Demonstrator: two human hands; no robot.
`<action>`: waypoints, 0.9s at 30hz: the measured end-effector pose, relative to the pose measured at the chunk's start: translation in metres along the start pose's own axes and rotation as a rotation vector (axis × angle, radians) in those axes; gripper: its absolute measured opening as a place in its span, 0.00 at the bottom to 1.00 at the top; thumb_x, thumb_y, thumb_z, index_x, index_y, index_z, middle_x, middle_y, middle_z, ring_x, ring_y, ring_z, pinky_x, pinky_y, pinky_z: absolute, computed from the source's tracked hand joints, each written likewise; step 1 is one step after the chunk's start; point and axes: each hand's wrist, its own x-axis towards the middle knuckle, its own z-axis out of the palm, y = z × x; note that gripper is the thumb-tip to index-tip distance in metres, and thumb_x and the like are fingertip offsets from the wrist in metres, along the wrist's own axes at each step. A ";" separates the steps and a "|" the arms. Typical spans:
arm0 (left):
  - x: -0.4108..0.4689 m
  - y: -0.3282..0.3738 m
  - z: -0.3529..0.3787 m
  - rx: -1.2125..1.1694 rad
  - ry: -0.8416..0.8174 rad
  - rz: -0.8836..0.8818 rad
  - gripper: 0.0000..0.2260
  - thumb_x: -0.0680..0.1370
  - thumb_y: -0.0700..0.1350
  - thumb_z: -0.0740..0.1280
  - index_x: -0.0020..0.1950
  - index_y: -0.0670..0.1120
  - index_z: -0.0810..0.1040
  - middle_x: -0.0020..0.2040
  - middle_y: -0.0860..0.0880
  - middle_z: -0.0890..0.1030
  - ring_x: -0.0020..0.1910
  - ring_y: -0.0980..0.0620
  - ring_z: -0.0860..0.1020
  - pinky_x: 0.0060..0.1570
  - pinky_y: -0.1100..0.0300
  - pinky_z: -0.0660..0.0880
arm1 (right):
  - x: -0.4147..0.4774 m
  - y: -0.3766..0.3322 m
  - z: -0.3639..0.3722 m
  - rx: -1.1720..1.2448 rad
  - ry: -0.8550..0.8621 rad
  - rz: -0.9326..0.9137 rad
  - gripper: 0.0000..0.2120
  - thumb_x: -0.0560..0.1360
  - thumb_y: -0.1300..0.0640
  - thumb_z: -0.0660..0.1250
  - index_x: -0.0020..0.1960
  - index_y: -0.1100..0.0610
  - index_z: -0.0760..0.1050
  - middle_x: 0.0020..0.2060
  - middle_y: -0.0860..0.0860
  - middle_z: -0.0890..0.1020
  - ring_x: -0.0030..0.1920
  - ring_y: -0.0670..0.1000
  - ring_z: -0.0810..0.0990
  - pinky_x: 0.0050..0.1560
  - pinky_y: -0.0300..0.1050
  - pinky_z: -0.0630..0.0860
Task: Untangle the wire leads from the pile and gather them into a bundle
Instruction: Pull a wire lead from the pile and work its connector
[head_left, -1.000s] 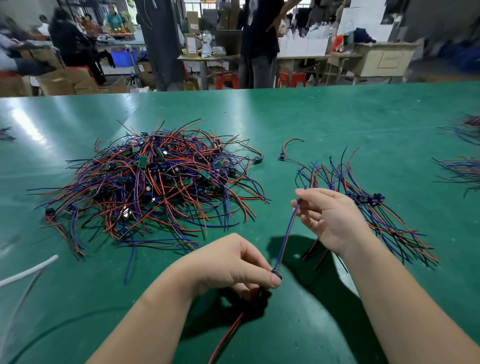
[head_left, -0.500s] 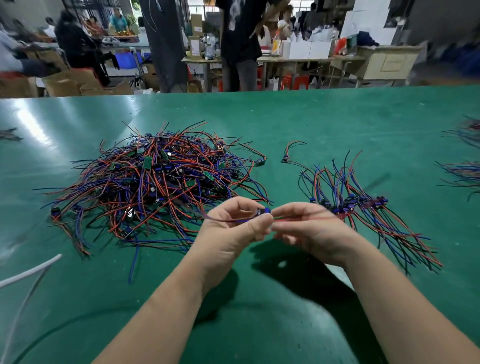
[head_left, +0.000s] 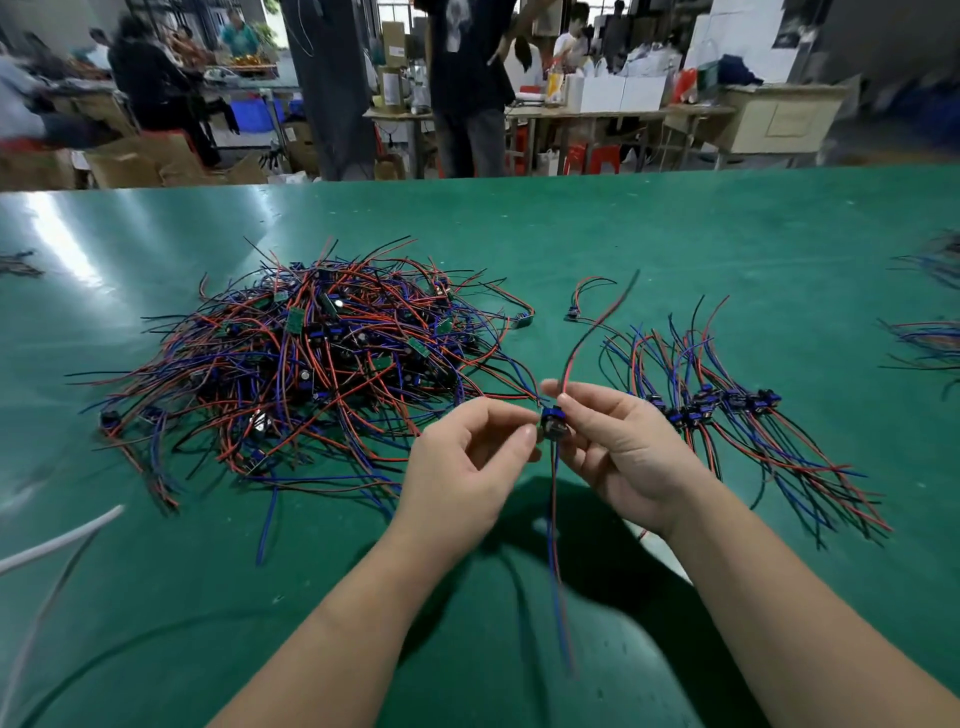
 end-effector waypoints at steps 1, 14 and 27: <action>0.000 0.003 0.001 -0.101 0.005 -0.094 0.03 0.73 0.42 0.72 0.45 0.46 0.81 0.38 0.51 0.84 0.36 0.52 0.83 0.39 0.62 0.79 | 0.000 0.000 -0.002 -0.058 0.008 -0.013 0.07 0.64 0.62 0.69 0.42 0.59 0.83 0.31 0.51 0.82 0.29 0.44 0.78 0.30 0.32 0.74; -0.007 0.010 -0.006 0.005 -0.575 -0.607 0.06 0.70 0.38 0.75 0.36 0.45 0.80 0.27 0.50 0.80 0.26 0.56 0.78 0.27 0.66 0.74 | 0.003 -0.009 -0.012 -0.146 0.310 -0.104 0.03 0.72 0.68 0.68 0.40 0.62 0.77 0.24 0.50 0.79 0.25 0.44 0.76 0.26 0.33 0.69; -0.007 0.009 -0.008 0.006 -0.605 -0.555 0.05 0.70 0.41 0.75 0.39 0.47 0.81 0.31 0.51 0.81 0.31 0.56 0.79 0.32 0.65 0.76 | 0.003 -0.011 -0.018 -0.101 0.127 0.038 0.04 0.73 0.60 0.66 0.47 0.58 0.77 0.35 0.56 0.84 0.31 0.48 0.81 0.30 0.35 0.76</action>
